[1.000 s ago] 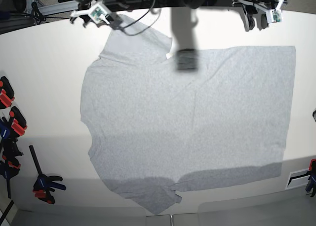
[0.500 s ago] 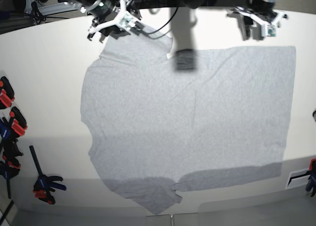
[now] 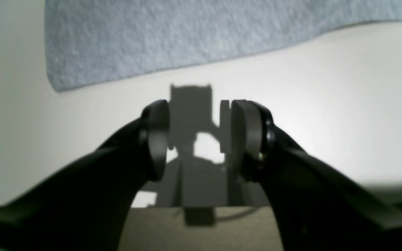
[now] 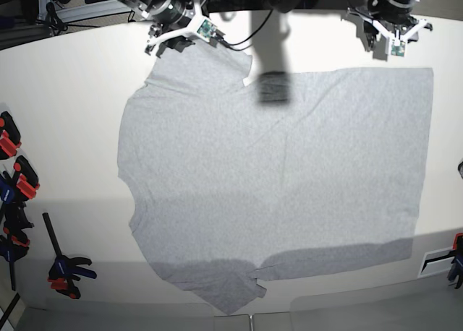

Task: Fold the T-shirt properly
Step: 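Move both grippers from rest toward the shirt's shoulder corners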

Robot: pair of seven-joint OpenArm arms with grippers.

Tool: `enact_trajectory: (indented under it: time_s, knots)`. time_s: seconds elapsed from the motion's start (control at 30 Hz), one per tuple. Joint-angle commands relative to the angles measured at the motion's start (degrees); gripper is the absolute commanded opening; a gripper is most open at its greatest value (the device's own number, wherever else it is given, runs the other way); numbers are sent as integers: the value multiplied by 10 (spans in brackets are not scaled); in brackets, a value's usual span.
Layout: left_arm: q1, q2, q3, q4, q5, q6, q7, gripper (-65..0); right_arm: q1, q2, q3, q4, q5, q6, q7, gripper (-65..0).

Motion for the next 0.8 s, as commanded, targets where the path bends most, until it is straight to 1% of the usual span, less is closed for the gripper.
enact_trajectory:
  time_s: [0.0, 0.07, 0.2, 0.43, 0.57, 0.6, 0.63, 0.77]
  knots:
    - [4, -3, -3, 17, 5, 3, -11, -389, 1, 3, 0, 4, -1, -2, 16, -340]
    - [3, -2, -3, 24, 12, 3, -21, -389, 3, 4, 0, 0, -3, -2, 19, -340]
    - [3, -2, -3, 26, 12, 3, -40, -389, 2, 8, 3, -7, -47, -5, 2, -340]
    - [3, -2, -3, 26, 12, 3, -40, -389, 2, 42, 35, -35, -46, -4, -7, -340]
    - [3, -2, -3, 26, 12, 3, -40, -389, 2, 64, 41, -36, -46, -4, -10, -343]
    - [3, -2, -3, 26, 12, 3, -40, -389, 2, 67, 41, -36, -45, -4, -9, -365]
    - [3, -2, -3, 26, 12, 3, -40, -389, 2, 67, 41, -36, -45, -4, -9, -402]
    - [3, -2, -3, 26, 12, 3, -40, -389, 2, 67, 40, -36, -45, -4, 20, -578]
